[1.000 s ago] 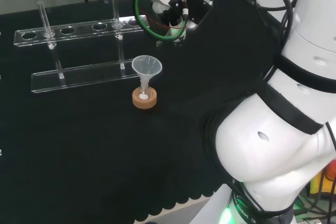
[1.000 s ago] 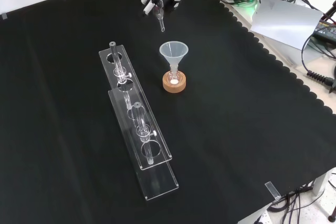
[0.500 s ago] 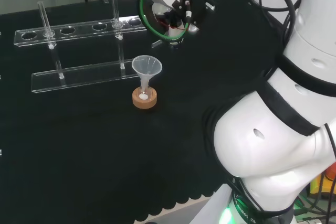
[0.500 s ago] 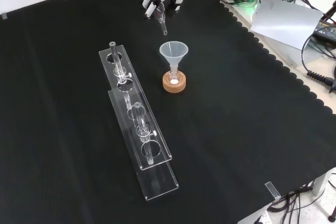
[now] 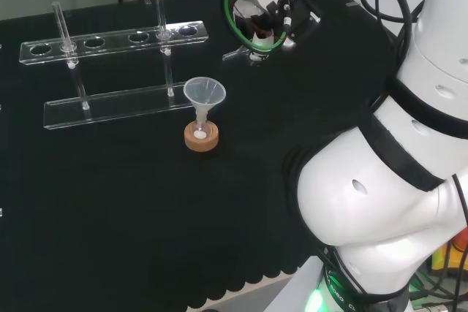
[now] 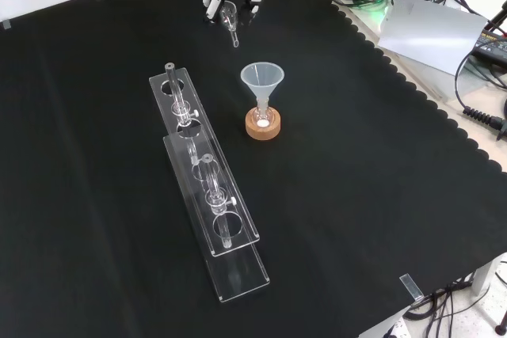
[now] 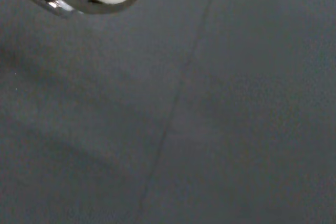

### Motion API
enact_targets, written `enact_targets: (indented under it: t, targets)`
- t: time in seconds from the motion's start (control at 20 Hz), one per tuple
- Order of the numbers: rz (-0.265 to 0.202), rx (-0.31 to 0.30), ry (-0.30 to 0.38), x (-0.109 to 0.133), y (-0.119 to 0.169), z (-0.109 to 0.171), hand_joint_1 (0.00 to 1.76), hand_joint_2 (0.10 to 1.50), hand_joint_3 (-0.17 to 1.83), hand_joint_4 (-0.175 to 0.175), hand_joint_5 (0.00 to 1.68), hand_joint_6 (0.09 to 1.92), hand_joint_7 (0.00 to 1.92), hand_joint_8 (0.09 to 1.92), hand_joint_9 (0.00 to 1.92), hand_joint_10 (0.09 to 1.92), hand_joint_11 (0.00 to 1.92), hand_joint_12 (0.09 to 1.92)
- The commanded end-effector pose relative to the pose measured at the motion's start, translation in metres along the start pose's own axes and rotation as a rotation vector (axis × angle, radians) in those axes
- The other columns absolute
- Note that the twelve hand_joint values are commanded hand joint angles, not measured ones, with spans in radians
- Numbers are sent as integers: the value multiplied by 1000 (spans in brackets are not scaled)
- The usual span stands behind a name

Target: Put the weighing funnel back on the table.

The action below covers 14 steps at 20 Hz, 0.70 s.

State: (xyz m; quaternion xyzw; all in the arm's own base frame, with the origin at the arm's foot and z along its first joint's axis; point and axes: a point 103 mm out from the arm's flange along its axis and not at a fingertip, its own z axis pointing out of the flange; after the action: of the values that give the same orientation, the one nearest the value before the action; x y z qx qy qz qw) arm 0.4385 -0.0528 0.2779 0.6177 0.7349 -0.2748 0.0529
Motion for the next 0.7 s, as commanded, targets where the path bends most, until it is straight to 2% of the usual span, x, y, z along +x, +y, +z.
enact_targets:
  t: [0.05, 0.2, 0.5, 0.7]
  targets:
    - [-5, -6, 59, -5, 4, 17, 1084, 750, 643, 119, 1095, 977, 1150, 563, 1399, 119, 1065, 881]
    - [1, -1, 86, -9, 8, 29, 1085, 750, 643, 118, 1095, 977, 1150, 563, 1399, 118, 1065, 881]
    - [13, -8, 218, -21, 15, 52, 1086, 751, 643, 113, 1095, 978, 1149, 563, 1400, 116, 1067, 882]
    - [15, -16, 237, -22, 22, 62, 1086, 751, 642, 110, 1094, 978, 1148, 564, 1400, 115, 1071, 883]
